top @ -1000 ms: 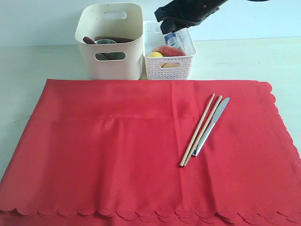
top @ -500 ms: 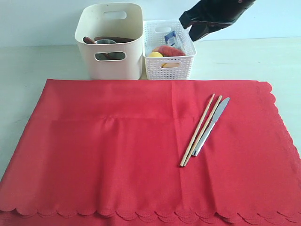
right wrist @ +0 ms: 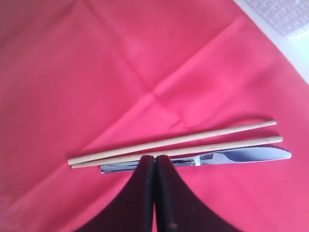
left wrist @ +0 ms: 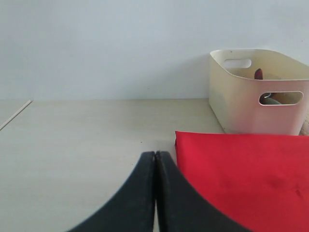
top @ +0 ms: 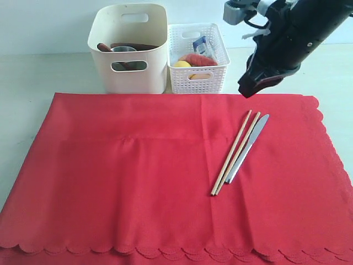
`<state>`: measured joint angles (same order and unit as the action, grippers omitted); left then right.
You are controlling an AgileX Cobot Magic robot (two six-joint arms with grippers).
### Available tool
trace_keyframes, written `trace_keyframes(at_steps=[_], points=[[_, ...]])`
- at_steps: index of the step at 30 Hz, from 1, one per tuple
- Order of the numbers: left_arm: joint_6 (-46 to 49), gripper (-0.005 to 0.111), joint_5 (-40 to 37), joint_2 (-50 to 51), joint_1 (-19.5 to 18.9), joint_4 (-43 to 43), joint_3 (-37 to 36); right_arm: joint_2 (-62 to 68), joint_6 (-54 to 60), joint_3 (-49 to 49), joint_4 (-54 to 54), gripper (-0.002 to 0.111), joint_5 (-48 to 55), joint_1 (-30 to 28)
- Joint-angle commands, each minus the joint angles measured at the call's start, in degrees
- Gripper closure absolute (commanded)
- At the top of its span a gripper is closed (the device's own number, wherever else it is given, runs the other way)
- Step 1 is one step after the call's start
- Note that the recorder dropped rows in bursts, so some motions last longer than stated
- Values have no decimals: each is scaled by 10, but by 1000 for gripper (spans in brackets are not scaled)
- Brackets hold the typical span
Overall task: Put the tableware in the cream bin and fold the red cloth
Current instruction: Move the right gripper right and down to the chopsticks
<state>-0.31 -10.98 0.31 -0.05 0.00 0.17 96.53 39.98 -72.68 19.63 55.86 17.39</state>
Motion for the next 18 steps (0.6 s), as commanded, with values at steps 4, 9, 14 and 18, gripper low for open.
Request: trace_keyframes(at_steps=[4,9,14,18], points=[[-4,104,3,-3,-1,0,-2,-1,115,37,-19,108,0,22],[-4,104,3,-3,-1,0,-2,22,164,54,-88,108,-12,75],[-4,104,3,-3,-1,0,-2,62,161,65,-172,97,-44,117],[-4,104,3,-3,-1,0,-2,91,148,66,-212,80,-70,133]])
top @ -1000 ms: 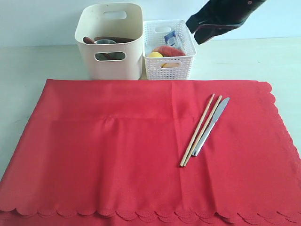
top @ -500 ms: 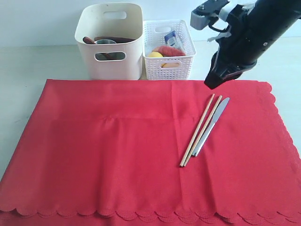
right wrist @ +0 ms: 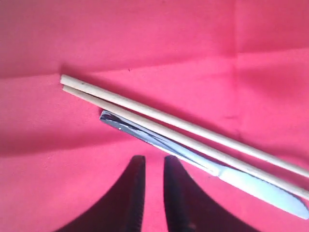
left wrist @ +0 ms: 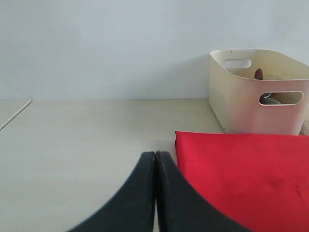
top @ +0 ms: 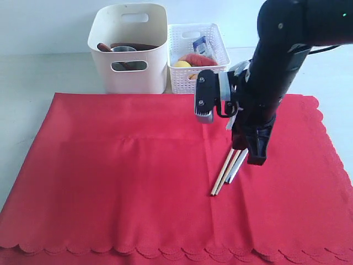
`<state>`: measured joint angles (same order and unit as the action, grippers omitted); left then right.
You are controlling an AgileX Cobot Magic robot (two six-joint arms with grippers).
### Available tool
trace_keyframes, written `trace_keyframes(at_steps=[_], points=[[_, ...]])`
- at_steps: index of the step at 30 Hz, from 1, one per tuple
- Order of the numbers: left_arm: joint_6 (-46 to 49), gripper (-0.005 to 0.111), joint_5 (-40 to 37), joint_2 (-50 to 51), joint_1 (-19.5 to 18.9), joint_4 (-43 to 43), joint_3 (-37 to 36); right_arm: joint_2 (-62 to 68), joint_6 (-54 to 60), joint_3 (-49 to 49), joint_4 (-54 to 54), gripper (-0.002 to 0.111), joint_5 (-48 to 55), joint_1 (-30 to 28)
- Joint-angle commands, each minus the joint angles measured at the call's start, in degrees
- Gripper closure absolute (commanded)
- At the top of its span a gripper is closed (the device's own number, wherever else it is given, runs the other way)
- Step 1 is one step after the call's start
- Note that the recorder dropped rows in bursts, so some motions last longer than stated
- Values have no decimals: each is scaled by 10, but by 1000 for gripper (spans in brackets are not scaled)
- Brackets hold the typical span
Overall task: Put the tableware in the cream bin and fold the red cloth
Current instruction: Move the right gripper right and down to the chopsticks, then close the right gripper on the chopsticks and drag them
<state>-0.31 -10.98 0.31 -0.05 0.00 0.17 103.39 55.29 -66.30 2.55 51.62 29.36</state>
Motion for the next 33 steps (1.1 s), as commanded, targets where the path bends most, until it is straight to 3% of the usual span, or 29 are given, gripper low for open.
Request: trace_keyframes(at_steps=[1,5,17,33], points=[[-4,104,3,-3,-1,0,-2,28,-5,2,-41,75,-33,13],[-4,104,3,-3,-1,0,-2,45,-3,2,-56,62,-48,13],[-4,104,3,-3,-1,0,-2,67,-3,2,-105,49,-99,13],[-4,104,3,-3,-1,0,-2,83,17,2,-146,48,-113,13]])
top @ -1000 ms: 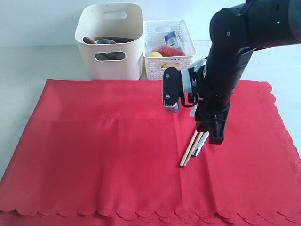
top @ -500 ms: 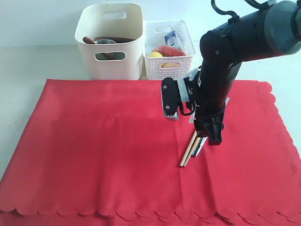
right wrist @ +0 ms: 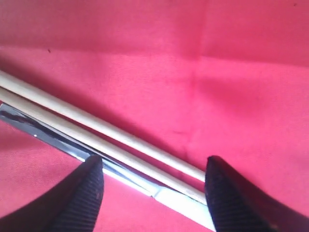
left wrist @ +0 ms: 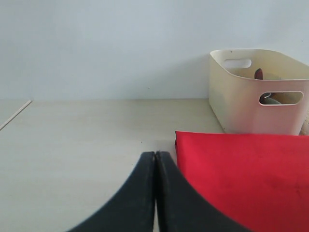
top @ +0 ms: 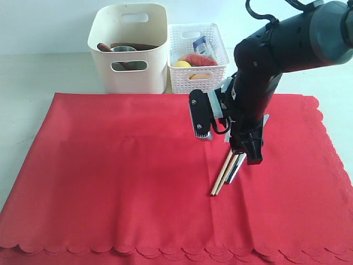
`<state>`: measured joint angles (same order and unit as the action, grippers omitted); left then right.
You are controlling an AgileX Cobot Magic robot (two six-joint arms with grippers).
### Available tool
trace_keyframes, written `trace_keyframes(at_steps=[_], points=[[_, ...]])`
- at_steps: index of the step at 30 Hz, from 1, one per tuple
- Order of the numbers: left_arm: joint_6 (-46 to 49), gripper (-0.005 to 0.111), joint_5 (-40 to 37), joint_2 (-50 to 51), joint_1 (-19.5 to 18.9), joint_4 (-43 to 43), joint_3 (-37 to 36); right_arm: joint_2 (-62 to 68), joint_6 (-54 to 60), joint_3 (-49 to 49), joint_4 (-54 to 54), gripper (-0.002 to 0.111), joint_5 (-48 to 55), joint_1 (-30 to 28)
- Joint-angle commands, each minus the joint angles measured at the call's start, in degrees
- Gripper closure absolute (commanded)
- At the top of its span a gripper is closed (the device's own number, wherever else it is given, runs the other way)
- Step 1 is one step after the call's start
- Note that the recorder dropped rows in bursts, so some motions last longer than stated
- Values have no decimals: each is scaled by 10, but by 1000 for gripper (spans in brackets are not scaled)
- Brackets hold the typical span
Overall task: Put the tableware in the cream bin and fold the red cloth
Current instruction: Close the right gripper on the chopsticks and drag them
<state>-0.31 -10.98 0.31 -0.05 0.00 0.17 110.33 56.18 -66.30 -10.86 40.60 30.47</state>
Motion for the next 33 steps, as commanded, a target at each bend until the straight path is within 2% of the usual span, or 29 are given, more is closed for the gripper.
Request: trace_keyframes(at_steps=[1,9,19,33], points=[[-4,104,3,-3,-1,0,-2,18,8,2,-20,48,-3,2],[-4,104,3,-3,-1,0,-2,48,1,2,-72,48,-8,2],[-4,104,3,-3,-1,0,-2,54,1,2,-83,48,-48,2],[-4,104,3,-3,-1,0,-2,54,2,2,-81,49,-42,2]])
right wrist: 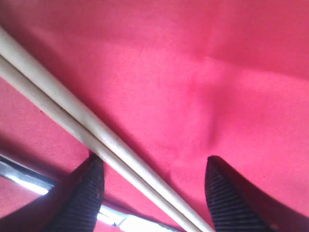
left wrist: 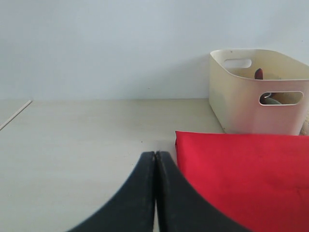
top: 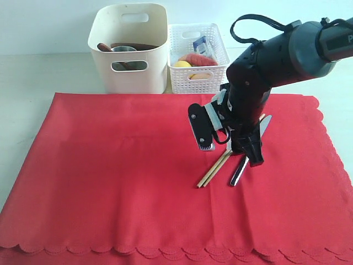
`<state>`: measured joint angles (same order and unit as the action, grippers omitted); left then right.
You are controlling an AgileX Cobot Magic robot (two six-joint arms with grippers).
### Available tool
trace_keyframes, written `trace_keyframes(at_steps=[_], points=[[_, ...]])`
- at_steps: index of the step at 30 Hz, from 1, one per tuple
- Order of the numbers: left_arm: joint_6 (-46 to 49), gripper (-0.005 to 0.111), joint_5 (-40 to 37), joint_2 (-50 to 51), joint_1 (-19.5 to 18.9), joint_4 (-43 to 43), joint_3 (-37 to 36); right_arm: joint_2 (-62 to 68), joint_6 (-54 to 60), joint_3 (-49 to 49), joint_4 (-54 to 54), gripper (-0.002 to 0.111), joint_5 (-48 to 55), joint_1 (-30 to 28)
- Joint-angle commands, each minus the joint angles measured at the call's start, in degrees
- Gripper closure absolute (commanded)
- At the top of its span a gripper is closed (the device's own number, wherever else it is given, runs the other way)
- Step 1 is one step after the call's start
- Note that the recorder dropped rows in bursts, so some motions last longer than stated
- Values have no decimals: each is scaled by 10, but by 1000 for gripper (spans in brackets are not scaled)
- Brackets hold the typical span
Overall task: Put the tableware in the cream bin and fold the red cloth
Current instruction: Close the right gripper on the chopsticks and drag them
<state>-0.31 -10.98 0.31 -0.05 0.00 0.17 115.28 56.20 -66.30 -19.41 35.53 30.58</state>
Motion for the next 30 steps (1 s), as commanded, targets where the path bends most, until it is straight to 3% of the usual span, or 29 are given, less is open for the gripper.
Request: trace_keyframes(at_steps=[1,9,17,30], points=[[-4,104,3,-3,-1,0,-2,5,2,2,5,49,10,1],[-4,104,3,-3,-1,0,-2,6,1,2,70,49,-4,1],[-4,104,3,-3,-1,0,-2,6,14,2,69,51,-15,1],[-4,104,3,-3,-1,0,-2,6,19,2,54,101,-10,1]])
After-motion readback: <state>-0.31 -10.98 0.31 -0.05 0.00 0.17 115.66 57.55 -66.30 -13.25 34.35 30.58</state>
